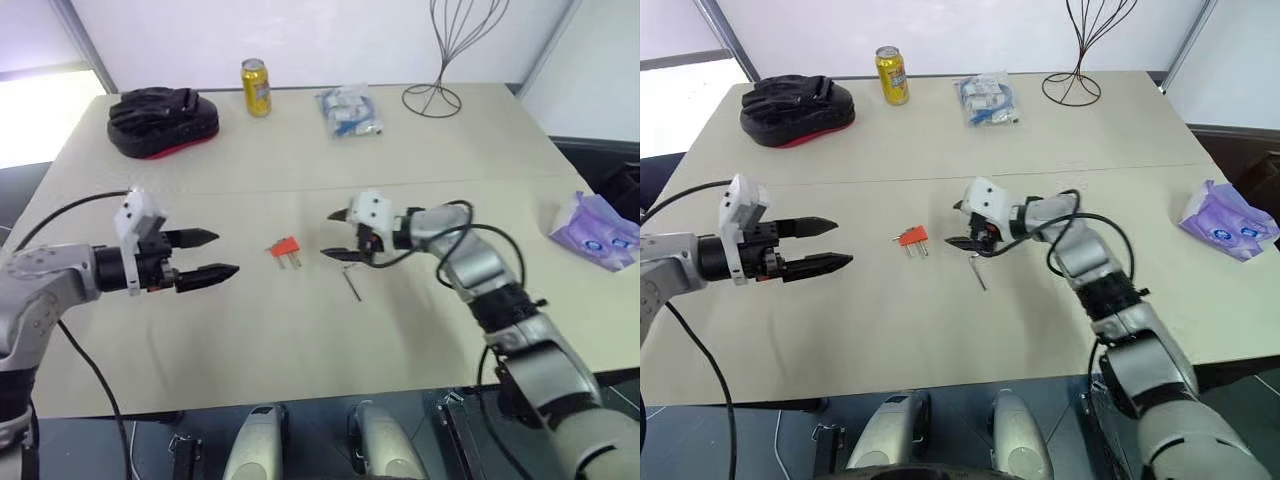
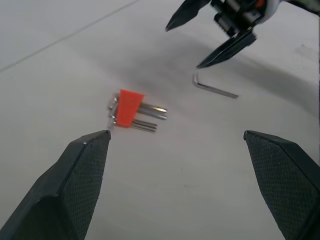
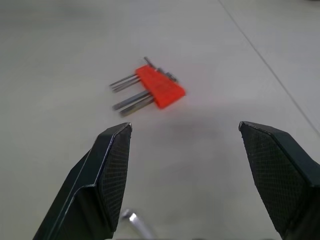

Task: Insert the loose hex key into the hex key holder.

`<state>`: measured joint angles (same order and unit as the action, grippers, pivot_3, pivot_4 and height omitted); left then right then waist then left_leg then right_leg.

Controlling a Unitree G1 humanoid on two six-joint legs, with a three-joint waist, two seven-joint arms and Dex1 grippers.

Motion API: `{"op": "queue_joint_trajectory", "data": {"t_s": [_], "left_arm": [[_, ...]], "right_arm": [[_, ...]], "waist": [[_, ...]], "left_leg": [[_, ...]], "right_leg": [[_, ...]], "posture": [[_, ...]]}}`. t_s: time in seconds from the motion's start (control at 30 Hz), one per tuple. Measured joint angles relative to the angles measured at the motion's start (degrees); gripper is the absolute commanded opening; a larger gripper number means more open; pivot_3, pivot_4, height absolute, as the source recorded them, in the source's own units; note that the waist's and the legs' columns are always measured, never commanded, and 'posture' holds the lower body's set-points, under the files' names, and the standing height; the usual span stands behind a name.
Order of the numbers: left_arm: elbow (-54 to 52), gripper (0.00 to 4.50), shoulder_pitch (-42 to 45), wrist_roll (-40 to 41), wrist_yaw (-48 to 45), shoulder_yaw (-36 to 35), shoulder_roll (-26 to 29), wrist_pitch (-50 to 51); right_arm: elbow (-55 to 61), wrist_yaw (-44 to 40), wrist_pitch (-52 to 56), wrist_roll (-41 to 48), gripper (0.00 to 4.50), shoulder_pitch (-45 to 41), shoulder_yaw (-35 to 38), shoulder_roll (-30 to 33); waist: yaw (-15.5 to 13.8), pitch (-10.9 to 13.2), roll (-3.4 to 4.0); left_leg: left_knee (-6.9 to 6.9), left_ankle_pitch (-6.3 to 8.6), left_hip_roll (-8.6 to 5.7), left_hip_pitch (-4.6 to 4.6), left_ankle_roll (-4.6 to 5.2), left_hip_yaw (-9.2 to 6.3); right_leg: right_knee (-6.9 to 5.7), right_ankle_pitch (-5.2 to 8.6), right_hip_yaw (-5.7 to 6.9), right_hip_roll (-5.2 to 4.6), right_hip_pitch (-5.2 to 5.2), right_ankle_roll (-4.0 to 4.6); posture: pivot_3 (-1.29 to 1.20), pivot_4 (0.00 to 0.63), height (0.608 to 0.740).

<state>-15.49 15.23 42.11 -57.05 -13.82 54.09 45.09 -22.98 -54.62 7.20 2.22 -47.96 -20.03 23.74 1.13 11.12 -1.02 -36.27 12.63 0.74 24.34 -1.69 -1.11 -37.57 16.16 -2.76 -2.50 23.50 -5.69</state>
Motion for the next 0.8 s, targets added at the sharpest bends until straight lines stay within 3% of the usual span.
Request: {"op": "queue_joint_trajectory", "data": {"t_s": [0.13, 0.33, 0.8], "left_arm": [[-2.4, 4.47, -2.3, 1.0, 1.1, -1.8, 0.3, 1.7], [-5.3, 4.47, -4.3, 2.4, 2.7, -4.8, 0.5, 3.4], [-7.2, 4.47, -5.7, 3.2, 4.9, -5.5, 0.5, 3.4]], "right_arm": [[-13.9, 3.6, -9.3, -4.3, 3.57, -4.4, -0.4, -4.3], [-25.4, 6.4, -18.5, -8.8, 3.57, -5.7, -0.6, -6.4], [-27.3, 7.7, -21.2, -10.9, 3.57, -5.4, -0.2, -13.3]], "waist": [[0.0, 0.0, 0.00], [0.2, 0.0, 0.00], [1.5, 0.0, 0.00]], "left_leg": [[0.05, -0.01, 0.00, 0.00, -0.02, -0.04], [0.06, -0.04, -0.01, -0.02, -0.07, -0.11], [0.10, -0.06, 0.00, -0.24, -0.11, -0.27]], "right_leg": [[0.00, 0.00, 0.02, -0.01, 0.01, 0.00], [-0.04, 0.00, 0.02, -0.02, 0.01, 0.00], [-0.37, 0.01, 0.00, 0.02, -0.01, 0.02]], "posture": [[0.00, 0.150, 0.740], [0.00, 0.150, 0.740], [0.00, 0.150, 0.740]]}}
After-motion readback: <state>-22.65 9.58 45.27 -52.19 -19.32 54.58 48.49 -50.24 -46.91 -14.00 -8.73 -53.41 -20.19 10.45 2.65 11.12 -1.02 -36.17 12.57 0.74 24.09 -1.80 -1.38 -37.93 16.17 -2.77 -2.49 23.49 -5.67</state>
